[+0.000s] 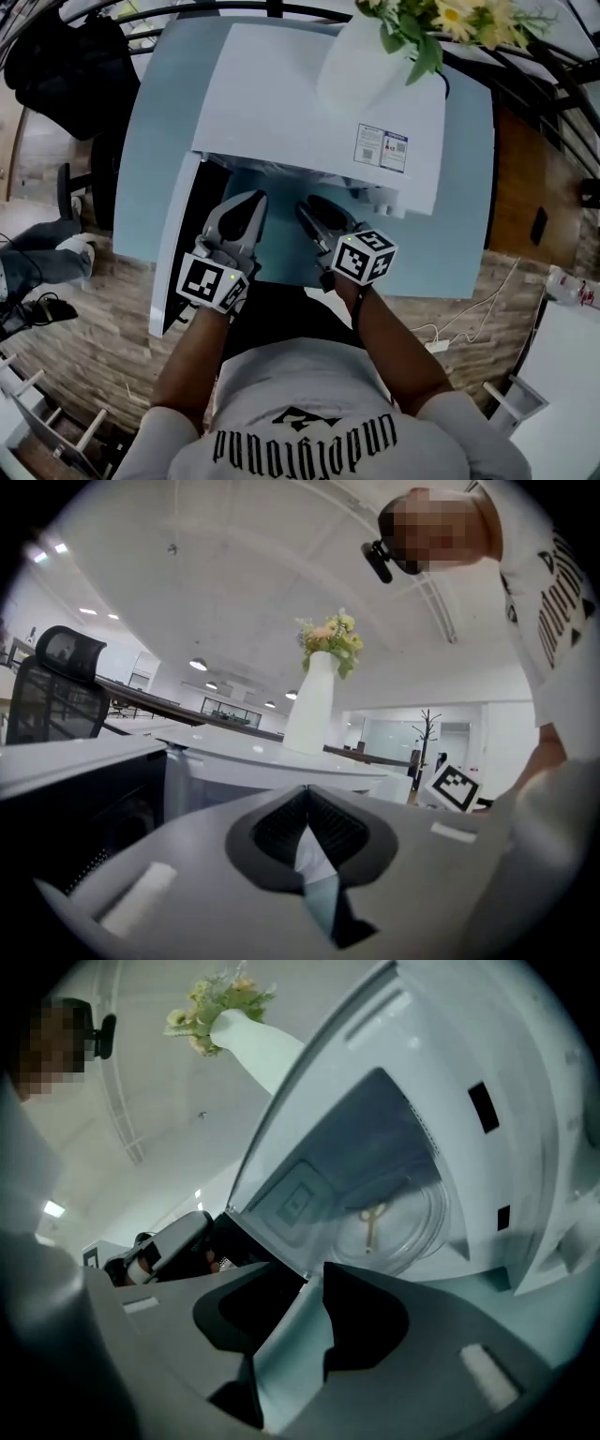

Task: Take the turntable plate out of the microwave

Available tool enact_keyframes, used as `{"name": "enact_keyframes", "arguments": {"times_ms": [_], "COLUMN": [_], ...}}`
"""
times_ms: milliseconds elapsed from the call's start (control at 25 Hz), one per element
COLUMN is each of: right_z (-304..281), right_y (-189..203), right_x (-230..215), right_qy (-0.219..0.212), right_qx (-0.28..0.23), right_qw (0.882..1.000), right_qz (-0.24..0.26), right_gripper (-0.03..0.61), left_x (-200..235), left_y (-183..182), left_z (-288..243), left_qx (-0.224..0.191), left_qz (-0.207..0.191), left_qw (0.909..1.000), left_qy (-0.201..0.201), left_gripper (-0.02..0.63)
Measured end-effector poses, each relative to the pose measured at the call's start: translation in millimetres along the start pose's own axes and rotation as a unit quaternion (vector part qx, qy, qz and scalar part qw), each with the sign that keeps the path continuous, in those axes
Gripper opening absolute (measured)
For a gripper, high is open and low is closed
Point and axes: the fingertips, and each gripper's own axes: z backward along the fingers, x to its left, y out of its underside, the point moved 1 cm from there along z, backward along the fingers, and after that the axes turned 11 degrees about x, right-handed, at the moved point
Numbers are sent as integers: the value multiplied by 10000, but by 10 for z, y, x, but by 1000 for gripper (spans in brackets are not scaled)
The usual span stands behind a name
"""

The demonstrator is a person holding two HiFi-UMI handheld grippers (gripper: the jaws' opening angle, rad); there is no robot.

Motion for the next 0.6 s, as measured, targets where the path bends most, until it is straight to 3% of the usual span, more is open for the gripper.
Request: {"name": "enact_keyframes", "arguments": {"times_ms": [320, 600], "right_z": [-249, -455], "right_y": [133, 222], "right_x": [-346, -595], "right_qy": [37, -28], "right_qx": [-2, -156], "right_qw": [9960, 9825], "right_qz": [-894, -1856], "right_gripper": [149, 161], "left_x": [135, 234], "left_y": [261, 466], "left_z": [-181, -325], "left_qx": [142, 283], "left_qz": [76, 138], "left_qw": [9999, 9995], "left_qy": [-58, -92], "left_gripper": [51, 51]}}
